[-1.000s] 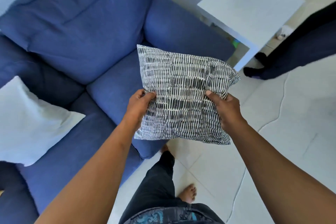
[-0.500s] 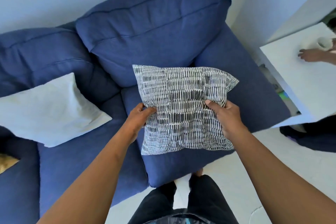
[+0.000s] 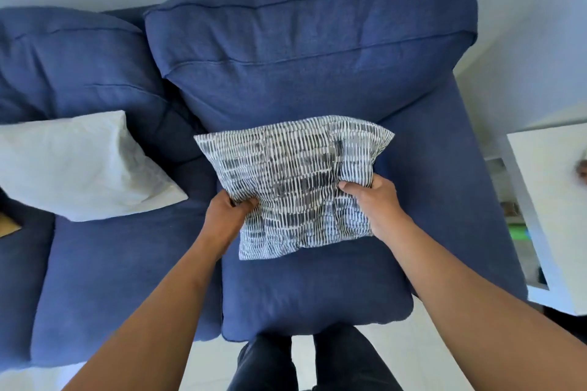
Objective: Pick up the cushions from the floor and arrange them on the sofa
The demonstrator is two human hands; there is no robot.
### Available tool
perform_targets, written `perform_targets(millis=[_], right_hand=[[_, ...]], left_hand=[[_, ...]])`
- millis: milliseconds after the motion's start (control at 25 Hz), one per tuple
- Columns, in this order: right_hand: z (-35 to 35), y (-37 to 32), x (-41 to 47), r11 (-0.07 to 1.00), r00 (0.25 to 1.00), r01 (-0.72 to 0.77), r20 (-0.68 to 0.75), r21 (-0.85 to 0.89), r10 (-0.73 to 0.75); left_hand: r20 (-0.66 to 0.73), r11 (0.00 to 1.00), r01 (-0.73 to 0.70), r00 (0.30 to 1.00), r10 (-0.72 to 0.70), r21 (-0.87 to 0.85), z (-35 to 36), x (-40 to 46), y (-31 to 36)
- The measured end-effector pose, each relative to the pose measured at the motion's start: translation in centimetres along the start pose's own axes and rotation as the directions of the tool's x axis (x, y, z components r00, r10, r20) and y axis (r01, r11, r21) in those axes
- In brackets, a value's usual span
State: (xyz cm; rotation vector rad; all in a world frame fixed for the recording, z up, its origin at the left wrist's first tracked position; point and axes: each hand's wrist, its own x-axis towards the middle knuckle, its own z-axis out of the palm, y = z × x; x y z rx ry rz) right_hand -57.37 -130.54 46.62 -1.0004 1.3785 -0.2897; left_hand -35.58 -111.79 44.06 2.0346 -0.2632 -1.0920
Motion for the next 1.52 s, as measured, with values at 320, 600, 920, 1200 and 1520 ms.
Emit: perform_targets(millis=[320, 600, 920, 1200, 1520], right_hand=[[1.0, -2.2, 10.5, 0.997, 0.995, 0.076, -0.069, -0.034, -0.078], [3.1, -2.6, 16.0, 0.962, 0.992, -0.097, -0.109, -0.256, 0.071], [3.3, -8.5, 16.5, 0.999, 0.996, 0.015, -0.089, 0.052, -0.011], [2.2, -7.8, 16.8, 0.985, 0.977, 0.169, -0.139, 0.040, -0.162], [0.8, -6.8, 13.6, 0.975, 0.971, 0.136, -0.172, -0.174, -0.166]], left_hand=[[-0.164, 0.996, -0.089, 0.982, 0.093, 0.028, 0.6, 11.1, 1.5], [-0.052, 0.985, 0.145, 0.989, -0.141, 0.091, 2.4, 15.5, 2.9], [-0.114, 0.989, 0.032, 0.992, -0.048, -0.143, -0.2, 17.7, 9.4], [-0.271, 0.968, -0.090, 0.962, 0.025, -0.233, 0.3, 16.3, 7.7], [-0.219, 0.987, -0.075, 0.975, 0.043, -0.144, 0.5, 11.9, 6.9]])
